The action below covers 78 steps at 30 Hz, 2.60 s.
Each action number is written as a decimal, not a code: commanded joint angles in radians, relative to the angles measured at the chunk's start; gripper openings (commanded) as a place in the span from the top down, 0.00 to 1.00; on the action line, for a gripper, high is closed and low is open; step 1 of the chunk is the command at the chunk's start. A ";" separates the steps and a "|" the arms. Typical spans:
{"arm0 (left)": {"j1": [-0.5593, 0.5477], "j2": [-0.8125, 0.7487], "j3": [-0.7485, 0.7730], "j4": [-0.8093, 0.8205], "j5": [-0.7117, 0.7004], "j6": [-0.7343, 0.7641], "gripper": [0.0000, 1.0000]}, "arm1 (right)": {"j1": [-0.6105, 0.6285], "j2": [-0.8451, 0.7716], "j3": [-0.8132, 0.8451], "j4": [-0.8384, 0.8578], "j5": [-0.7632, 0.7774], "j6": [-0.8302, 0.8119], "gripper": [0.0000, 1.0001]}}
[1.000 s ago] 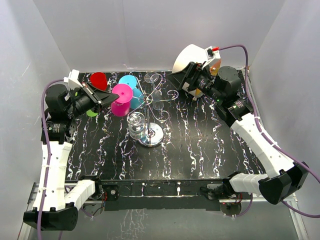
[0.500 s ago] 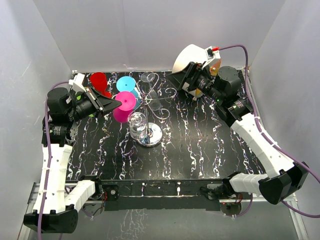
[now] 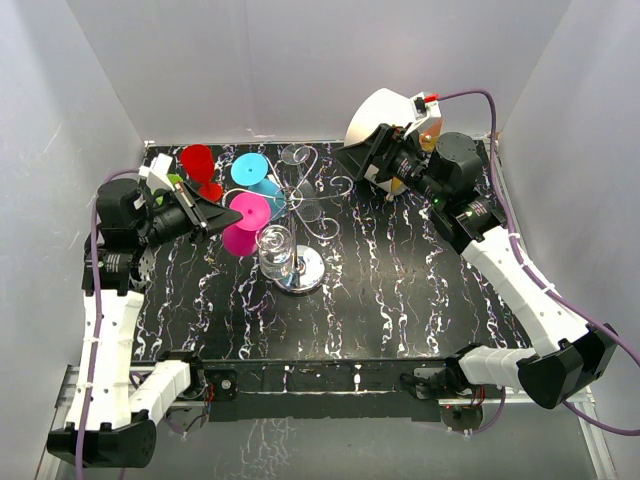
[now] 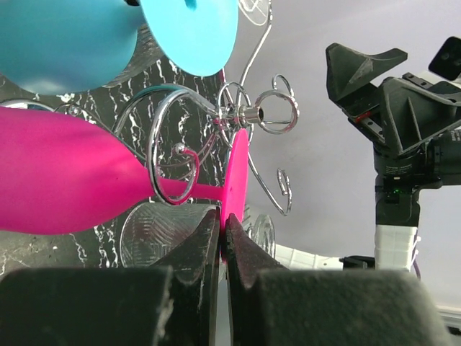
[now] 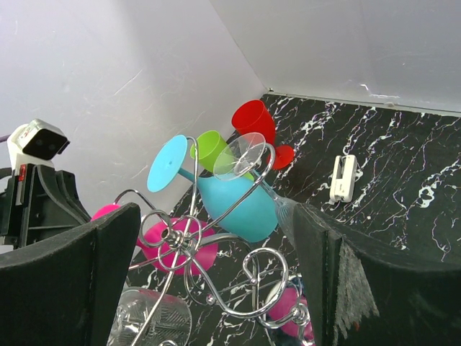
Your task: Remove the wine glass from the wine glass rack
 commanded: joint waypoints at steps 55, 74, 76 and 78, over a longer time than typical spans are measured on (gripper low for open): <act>-0.016 0.077 0.059 1.649 0.011 -1.117 1.00 | -0.002 0.111 -0.085 1.034 -0.392 0.678 0.10; -0.029 0.107 -0.069 1.805 -0.020 -1.212 1.00 | 0.070 0.281 0.044 1.291 -0.361 0.916 0.25; -0.029 0.110 -0.084 1.813 -0.018 -1.212 1.00 | 0.078 0.295 0.050 1.344 -0.355 0.966 0.32; -0.029 0.110 -0.103 1.820 -0.016 -1.216 1.00 | 0.084 0.302 0.049 1.392 -0.346 1.009 0.38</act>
